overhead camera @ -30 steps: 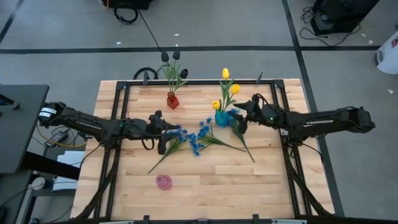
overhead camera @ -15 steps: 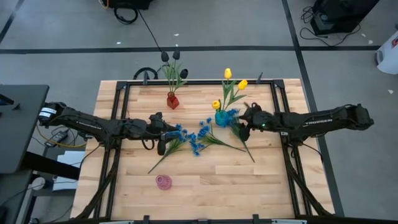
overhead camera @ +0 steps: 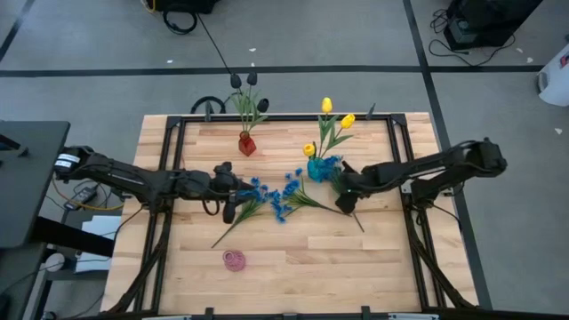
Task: Sort flowers into vase by color
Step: Put the right blue flowers into the violet vase
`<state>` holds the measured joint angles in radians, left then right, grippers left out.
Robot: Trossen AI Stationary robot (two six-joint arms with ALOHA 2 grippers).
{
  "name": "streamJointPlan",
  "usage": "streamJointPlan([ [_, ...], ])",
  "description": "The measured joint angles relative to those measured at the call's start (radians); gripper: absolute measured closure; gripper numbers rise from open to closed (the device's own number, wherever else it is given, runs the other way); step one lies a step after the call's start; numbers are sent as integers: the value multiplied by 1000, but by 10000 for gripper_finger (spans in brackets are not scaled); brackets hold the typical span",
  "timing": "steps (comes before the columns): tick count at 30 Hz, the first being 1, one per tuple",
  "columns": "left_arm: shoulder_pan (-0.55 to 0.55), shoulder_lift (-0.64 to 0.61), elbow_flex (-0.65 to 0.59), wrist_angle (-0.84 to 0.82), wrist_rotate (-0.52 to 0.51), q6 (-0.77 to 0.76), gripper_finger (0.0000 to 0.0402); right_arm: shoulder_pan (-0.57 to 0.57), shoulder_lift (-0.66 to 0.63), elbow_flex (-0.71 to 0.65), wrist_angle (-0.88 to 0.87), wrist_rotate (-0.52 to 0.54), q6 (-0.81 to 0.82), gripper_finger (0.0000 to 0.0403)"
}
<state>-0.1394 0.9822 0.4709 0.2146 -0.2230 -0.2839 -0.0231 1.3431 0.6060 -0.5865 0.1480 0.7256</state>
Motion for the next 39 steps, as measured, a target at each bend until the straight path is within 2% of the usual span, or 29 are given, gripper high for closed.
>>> streamJointPlan([
  [6, 0, -140, 0, -129, -19, 21, 243, 25, 78, 5, -23, -52, 17, 231],
  [14, 0, -294, 0, -150, -30, 22, 243, 34, 62, 1, -26, -43, 48, 253],
  [18, 0, -319, 1, -158, -26, 18, 243, 34, 49, -2, -38, -36, 79, 283],
  [28, 0, -303, 1, -188, -14, -5, 243, 13, 19, -3, -64, 74, 138, 385],
  [33, 0, -300, 1, -194, 0, -15, 243, -39, -38, -2, -127, 156, 147, 375],
  [39, 0, -296, 1, -193, 0, -16, 243, -120, -181, 23, -232, 244, 139, 354],
])
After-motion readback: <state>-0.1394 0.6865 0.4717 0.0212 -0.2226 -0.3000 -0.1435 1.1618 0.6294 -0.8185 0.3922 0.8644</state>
